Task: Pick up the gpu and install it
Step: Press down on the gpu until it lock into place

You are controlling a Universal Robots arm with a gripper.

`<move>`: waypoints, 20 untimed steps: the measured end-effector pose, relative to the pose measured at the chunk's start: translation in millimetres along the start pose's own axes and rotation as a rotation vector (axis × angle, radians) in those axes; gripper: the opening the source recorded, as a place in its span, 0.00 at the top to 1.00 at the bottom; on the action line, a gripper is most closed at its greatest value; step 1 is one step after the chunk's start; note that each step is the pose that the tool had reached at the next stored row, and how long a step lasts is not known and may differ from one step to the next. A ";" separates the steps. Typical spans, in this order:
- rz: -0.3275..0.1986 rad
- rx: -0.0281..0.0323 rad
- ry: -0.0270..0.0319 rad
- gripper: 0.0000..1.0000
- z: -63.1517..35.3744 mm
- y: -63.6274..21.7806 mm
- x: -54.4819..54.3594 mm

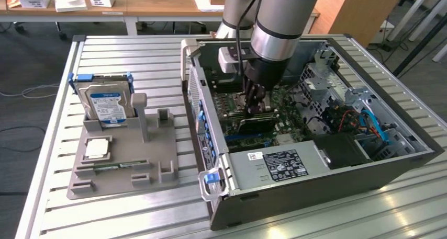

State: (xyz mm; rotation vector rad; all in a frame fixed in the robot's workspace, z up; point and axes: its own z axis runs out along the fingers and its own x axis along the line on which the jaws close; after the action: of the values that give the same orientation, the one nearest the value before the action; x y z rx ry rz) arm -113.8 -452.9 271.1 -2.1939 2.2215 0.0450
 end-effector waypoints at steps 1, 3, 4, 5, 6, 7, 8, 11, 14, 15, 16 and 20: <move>0.000 0.0000 0.0000 0.89 0.0 0.0 0.0; 0.000 0.0001 -0.0003 0.89 0.1 0.1 0.0; 0.000 0.0002 -0.0004 0.89 0.5 0.1 0.1; 0.000 0.0002 -0.0003 0.89 0.9 0.2 0.1; 0.000 0.0000 -0.0001 0.89 1.2 0.2 0.1; 0.000 -0.0001 0.0001 0.89 1.2 0.2 0.1; 0.000 0.0000 0.0001 0.89 1.2 0.2 0.1; 0.000 0.0001 -0.0002 0.89 1.6 0.2 0.1; 0.000 0.0000 -0.0001 0.89 2.4 0.2 0.1; 0.000 0.0000 0.0000 0.89 2.4 0.2 0.1; 0.000 0.0000 0.0001 0.89 2.4 0.2 0.1; 0.000 0.0001 -0.0002 0.89 2.8 0.2 0.1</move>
State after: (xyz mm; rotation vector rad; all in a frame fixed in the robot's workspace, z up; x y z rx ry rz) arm -114.1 -452.9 268.3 -2.1939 2.2212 0.0451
